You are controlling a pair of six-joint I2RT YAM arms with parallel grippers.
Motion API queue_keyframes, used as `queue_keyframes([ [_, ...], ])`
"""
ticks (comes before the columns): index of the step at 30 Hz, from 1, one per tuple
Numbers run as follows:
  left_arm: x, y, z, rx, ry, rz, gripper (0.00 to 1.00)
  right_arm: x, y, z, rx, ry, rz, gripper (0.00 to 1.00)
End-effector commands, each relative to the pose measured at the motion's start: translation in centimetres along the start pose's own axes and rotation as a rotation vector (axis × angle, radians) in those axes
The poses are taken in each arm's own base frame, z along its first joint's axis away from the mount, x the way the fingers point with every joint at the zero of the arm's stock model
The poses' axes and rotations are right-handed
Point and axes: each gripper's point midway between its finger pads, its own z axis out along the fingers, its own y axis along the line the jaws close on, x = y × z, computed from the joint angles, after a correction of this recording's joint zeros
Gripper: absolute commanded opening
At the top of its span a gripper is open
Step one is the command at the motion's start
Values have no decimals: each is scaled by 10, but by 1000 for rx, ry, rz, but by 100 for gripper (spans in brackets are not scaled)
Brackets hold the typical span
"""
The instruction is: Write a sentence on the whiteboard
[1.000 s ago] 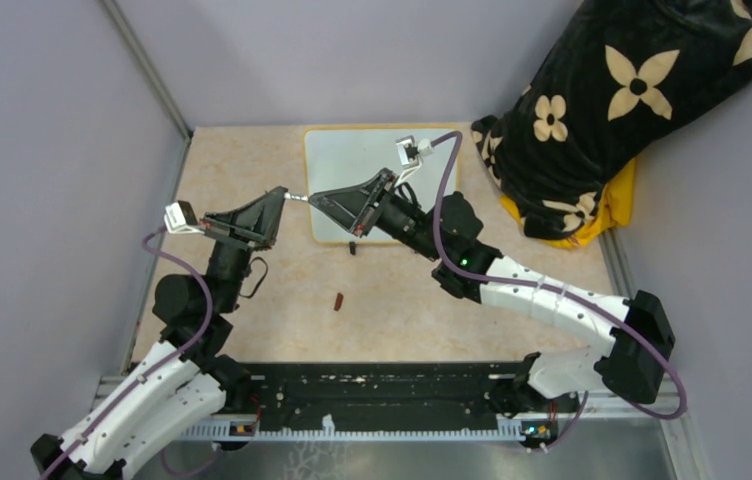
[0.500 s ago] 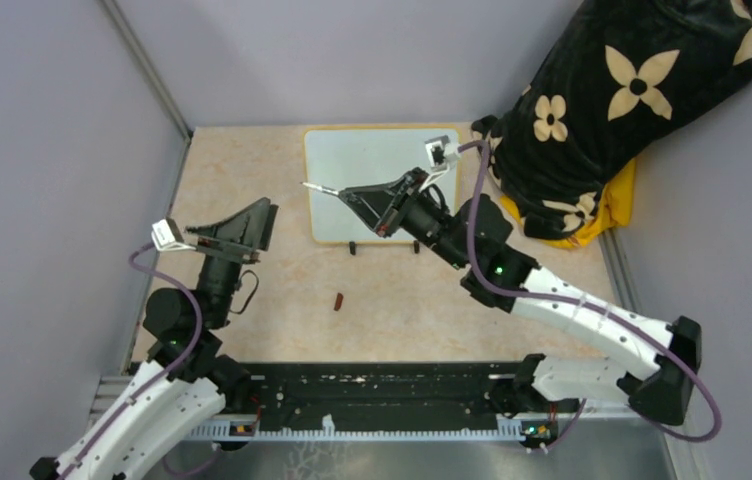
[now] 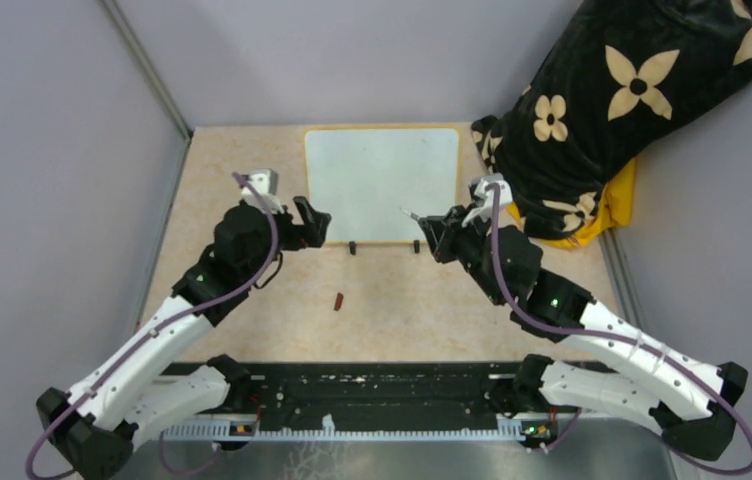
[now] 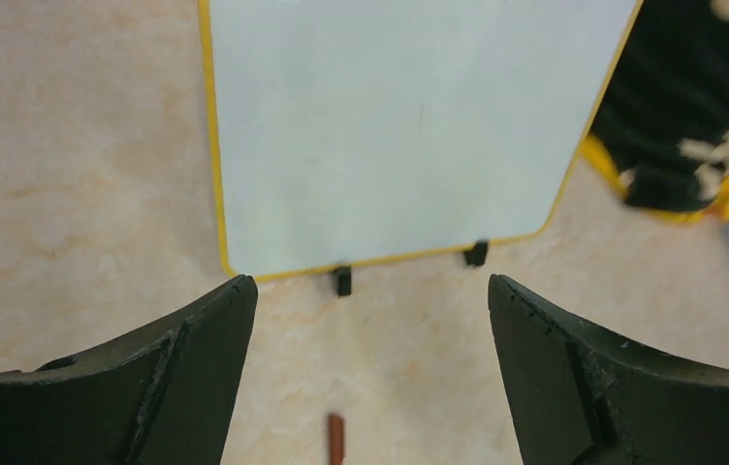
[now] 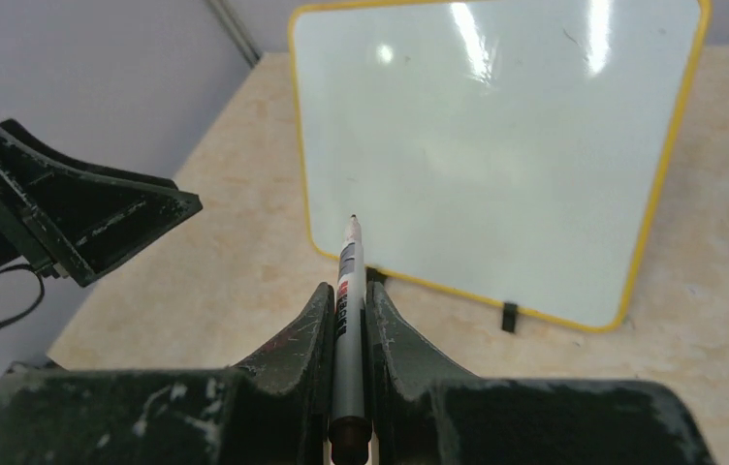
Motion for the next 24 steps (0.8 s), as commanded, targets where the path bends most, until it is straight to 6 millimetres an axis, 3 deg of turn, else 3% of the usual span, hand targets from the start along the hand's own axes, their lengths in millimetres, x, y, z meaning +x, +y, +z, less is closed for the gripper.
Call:
queue_keyframes([
  [1, 51, 5, 10, 71, 183, 246, 94, 18, -25, -13, 64, 27, -79, 0],
  [4, 87, -5, 17, 167, 262, 206, 91, 23, -33, -18, 77, 32, -104, 0],
  [7, 128, -6, 26, 198, 365, 165, 86, 28, -39, -22, 84, 38, -122, 0],
  [11, 164, 3, 41, 147, 447, 87, 80, 33, -42, -24, 82, 42, -128, 0],
  [24, 200, 36, 97, -63, 404, 47, 57, 18, -43, -33, 71, -9, -121, 0],
])
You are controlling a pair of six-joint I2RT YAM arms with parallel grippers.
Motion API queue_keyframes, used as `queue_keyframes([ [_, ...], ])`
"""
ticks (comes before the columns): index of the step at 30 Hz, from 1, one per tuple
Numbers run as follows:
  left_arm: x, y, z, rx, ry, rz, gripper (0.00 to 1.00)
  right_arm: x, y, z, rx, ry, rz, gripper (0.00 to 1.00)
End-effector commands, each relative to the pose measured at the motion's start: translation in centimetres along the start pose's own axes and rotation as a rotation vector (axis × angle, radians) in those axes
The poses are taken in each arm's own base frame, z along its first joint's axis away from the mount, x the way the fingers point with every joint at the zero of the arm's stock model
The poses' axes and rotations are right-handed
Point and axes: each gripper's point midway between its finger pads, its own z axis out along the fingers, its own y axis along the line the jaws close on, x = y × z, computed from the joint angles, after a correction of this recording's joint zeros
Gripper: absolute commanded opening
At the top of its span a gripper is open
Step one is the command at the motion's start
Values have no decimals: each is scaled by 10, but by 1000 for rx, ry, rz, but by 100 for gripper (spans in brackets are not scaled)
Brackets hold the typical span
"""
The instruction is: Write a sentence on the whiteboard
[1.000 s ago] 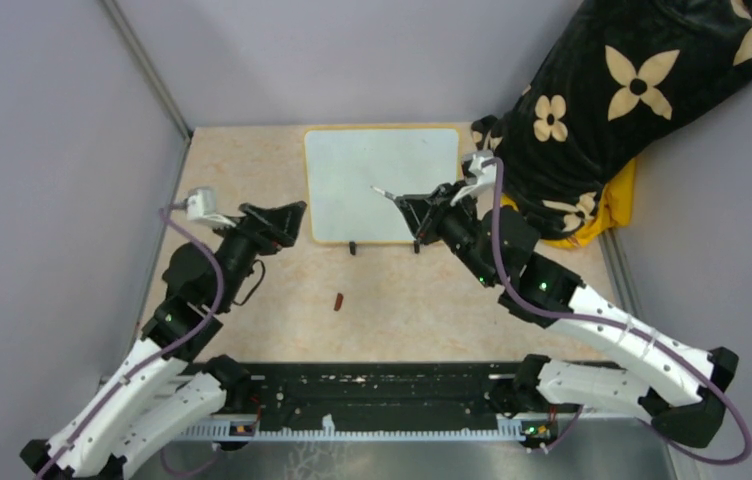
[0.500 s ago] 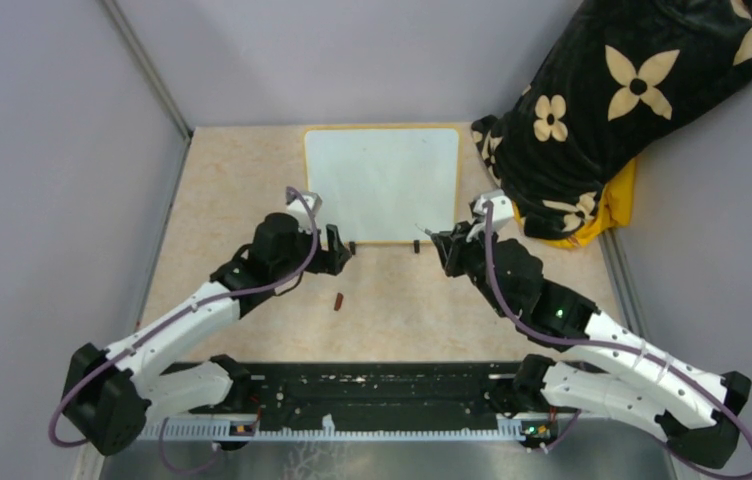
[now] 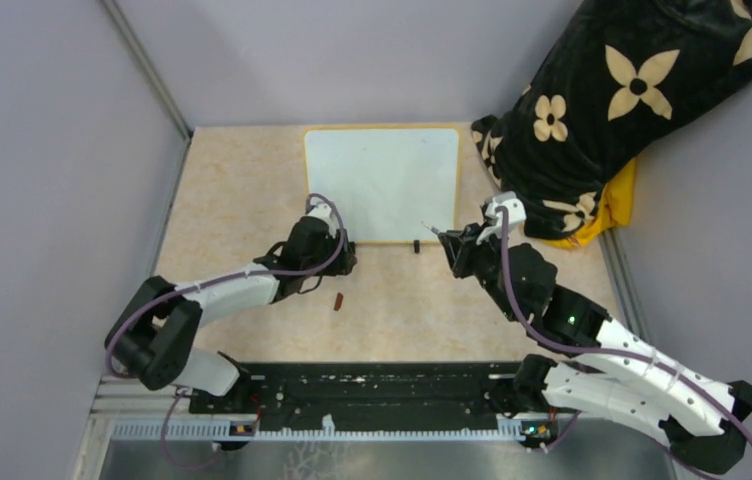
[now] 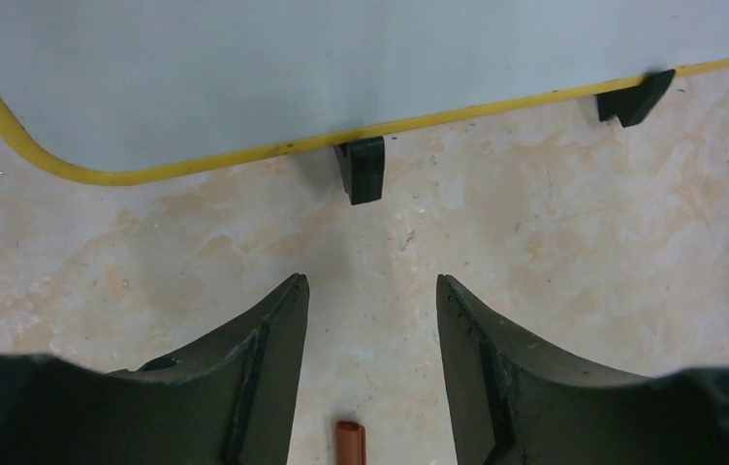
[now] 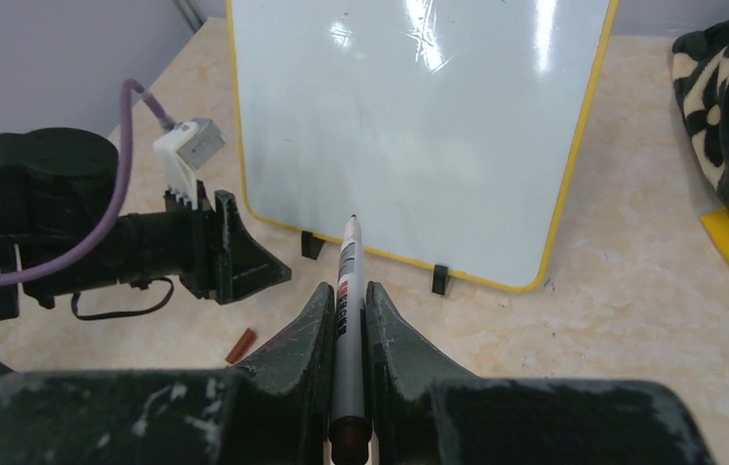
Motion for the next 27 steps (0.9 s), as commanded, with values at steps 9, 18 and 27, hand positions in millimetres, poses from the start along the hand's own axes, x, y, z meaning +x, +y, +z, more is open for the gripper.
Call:
queue_keyframes([
  [9, -26, 0, 39, -107, -158, -18, 52, -20, 0, -10, -15, -55, -2, 0],
  [18, -29, -2, 57, -166, -162, 32, 50, -25, 0, -12, -20, -64, -4, 0],
  [27, -20, -1, 66, -183, -145, 56, 37, -25, -2, -14, -15, -66, -14, 0],
])
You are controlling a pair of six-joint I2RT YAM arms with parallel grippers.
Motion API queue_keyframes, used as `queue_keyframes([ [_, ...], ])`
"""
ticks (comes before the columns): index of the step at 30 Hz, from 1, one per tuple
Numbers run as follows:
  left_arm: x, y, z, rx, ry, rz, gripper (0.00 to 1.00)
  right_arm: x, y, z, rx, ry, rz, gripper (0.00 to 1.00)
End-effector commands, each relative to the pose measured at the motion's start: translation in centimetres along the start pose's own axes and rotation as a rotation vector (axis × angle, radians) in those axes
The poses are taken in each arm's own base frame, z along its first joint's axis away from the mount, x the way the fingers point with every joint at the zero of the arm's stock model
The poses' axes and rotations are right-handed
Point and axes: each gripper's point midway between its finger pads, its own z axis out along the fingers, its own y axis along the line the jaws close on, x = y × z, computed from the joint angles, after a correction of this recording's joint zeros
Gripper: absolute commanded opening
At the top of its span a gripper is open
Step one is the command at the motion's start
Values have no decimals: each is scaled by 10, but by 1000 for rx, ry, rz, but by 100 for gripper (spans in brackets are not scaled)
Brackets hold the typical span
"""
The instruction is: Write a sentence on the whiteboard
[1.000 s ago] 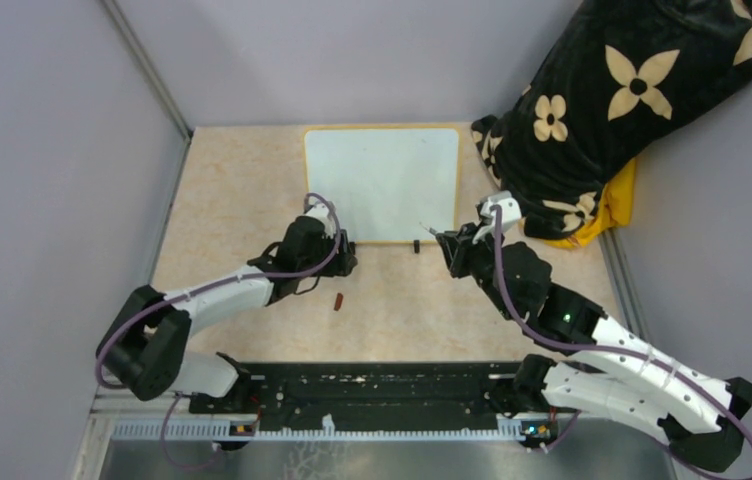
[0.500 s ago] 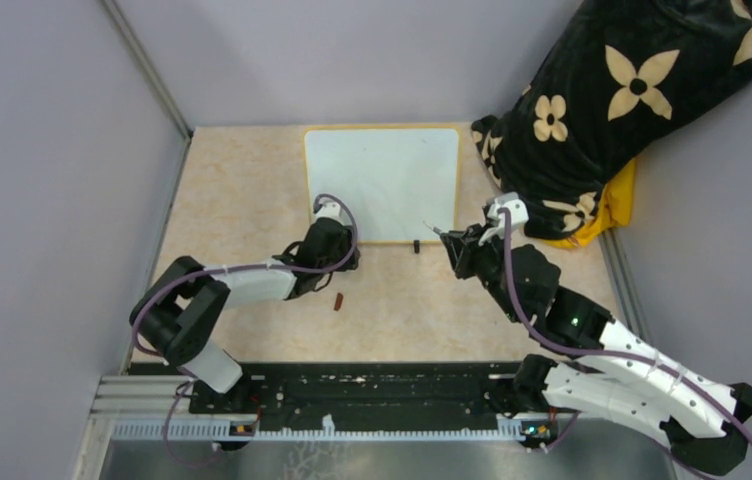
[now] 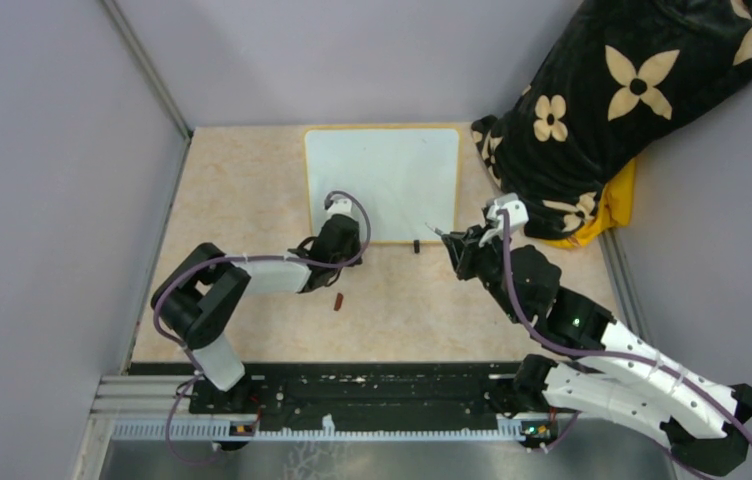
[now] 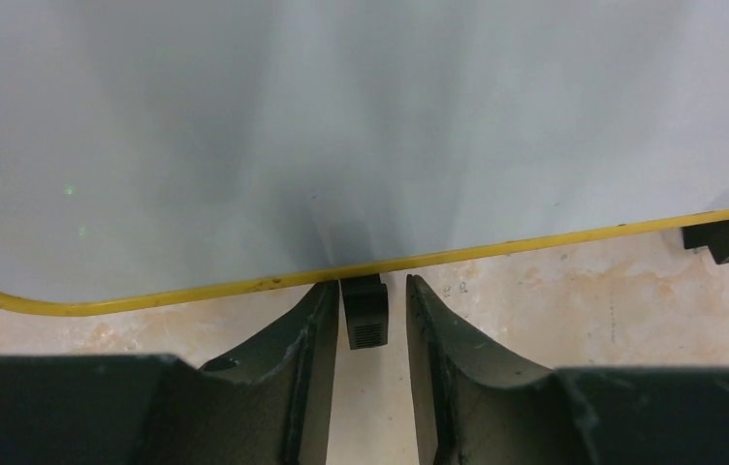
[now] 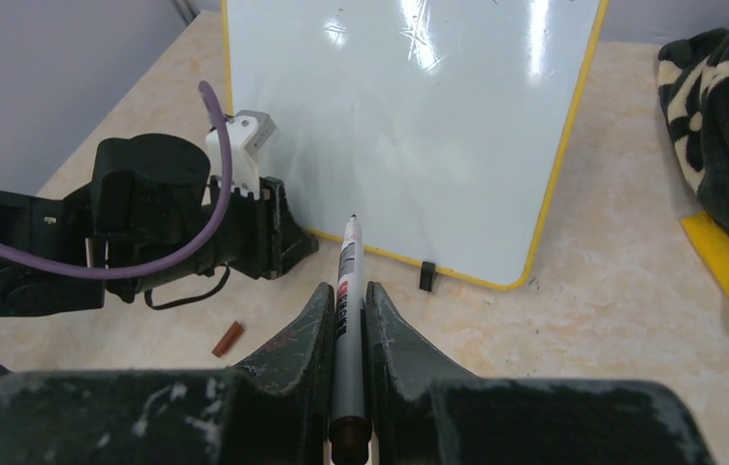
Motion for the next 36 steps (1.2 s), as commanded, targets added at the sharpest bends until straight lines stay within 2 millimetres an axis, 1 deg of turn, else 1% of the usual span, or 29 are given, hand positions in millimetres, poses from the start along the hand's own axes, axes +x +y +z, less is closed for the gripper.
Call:
queue_keyframes([
  [1, -9, -5, 4, -6, -39, 4, 35, -23, 1, -7, -9, -62, 16, 0],
  [6, -6, -5, -1, -8, -39, 6, 25, -23, 1, -7, -9, -64, 16, 0],
  [10, 0, -7, -10, -7, -35, 4, 14, -24, 1, -6, -6, -67, 18, 0],
  [15, 15, -10, -20, -7, -14, -9, 6, -24, 1, -6, -6, -70, 27, 0],
  [19, 30, -12, -27, -20, 13, -42, 0, -23, 2, -6, -9, -66, 39, 0],
  [24, 41, -12, -35, -87, 20, -109, 0, -21, 4, -6, -18, -59, 58, 0],
  [28, 44, -8, -37, -148, 22, -172, 0, -20, 6, -6, -26, -53, 69, 0],
  [31, 47, -7, -37, -176, 32, -189, 0, -19, 6, -7, -28, -47, 71, 0],
  [36, 52, -15, -38, -178, 43, -195, 0, -18, 6, -8, -32, -47, 77, 0],
])
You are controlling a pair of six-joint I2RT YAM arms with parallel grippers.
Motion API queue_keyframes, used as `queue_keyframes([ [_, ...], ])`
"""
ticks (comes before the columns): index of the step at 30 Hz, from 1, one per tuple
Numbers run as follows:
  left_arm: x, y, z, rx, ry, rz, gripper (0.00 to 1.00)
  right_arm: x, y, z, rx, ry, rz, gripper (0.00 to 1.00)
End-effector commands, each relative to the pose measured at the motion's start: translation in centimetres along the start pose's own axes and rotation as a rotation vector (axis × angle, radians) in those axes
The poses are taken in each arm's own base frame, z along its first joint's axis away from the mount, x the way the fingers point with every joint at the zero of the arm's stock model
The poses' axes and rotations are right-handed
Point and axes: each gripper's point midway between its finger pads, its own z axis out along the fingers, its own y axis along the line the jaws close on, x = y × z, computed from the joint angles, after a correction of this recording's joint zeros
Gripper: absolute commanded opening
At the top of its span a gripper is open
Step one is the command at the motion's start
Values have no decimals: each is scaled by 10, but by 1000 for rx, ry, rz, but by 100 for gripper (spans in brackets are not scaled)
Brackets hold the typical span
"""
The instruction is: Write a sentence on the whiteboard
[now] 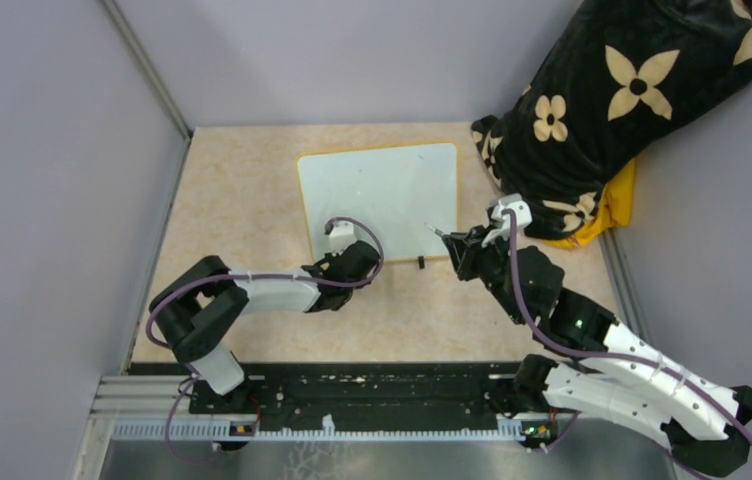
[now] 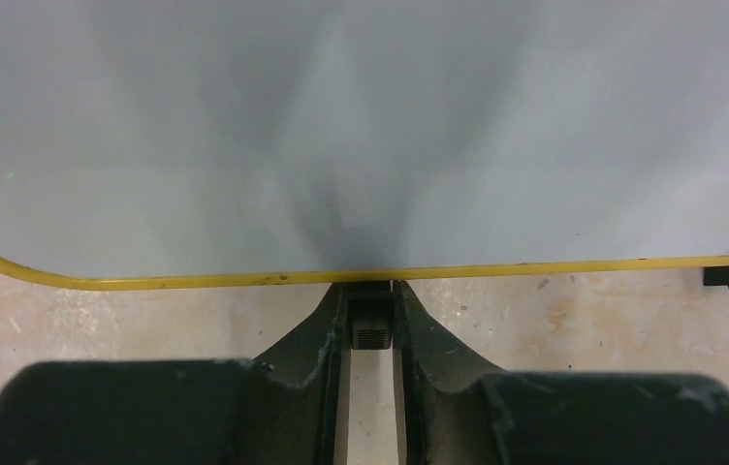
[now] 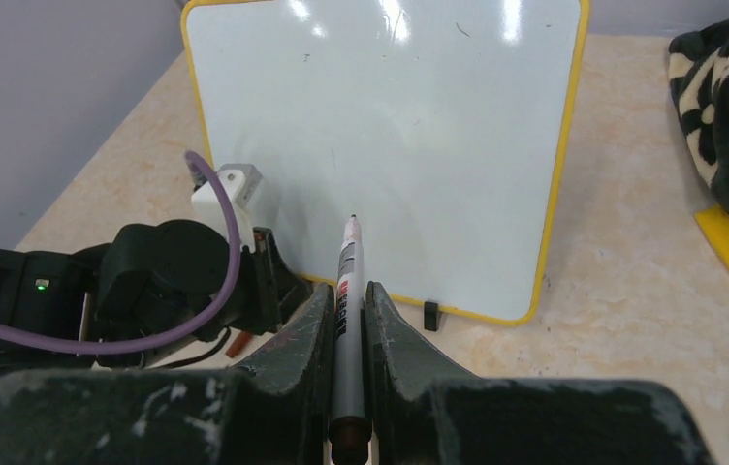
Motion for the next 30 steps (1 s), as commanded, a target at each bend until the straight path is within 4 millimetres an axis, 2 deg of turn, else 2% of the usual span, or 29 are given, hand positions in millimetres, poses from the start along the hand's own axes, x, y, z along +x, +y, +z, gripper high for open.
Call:
queue_keyframes([
  [1, 11, -1, -2, -41, 30, -56, 0, -17, 6, -6, -26, -42, 45, 0],
  [3, 12, -3, -2, -34, 35, -47, 3, -17, 6, -6, -26, -42, 49, 0],
  [12, 8, -4, -11, 2, 37, -24, 40, -17, 6, -7, -28, -43, 63, 0],
  [16, -3, -9, -25, 50, 28, -27, 52, -20, 6, -8, -25, -49, 63, 0],
  [19, -17, -12, -44, 108, 14, -40, 61, -24, 6, -9, -25, -57, 62, 0],
  [21, -29, -12, -61, 143, 3, -34, 74, -26, 6, -9, -28, -63, 60, 0],
  [24, -53, -13, -87, 205, -36, 11, 85, -29, 9, -7, -38, -69, 53, 0],
  [27, -92, -3, -111, 218, -167, 93, 98, -29, 14, -2, -48, -70, 40, 0],
  [30, -136, 9, -132, 241, -289, 153, 99, -30, 20, 4, -64, -73, 31, 0],
])
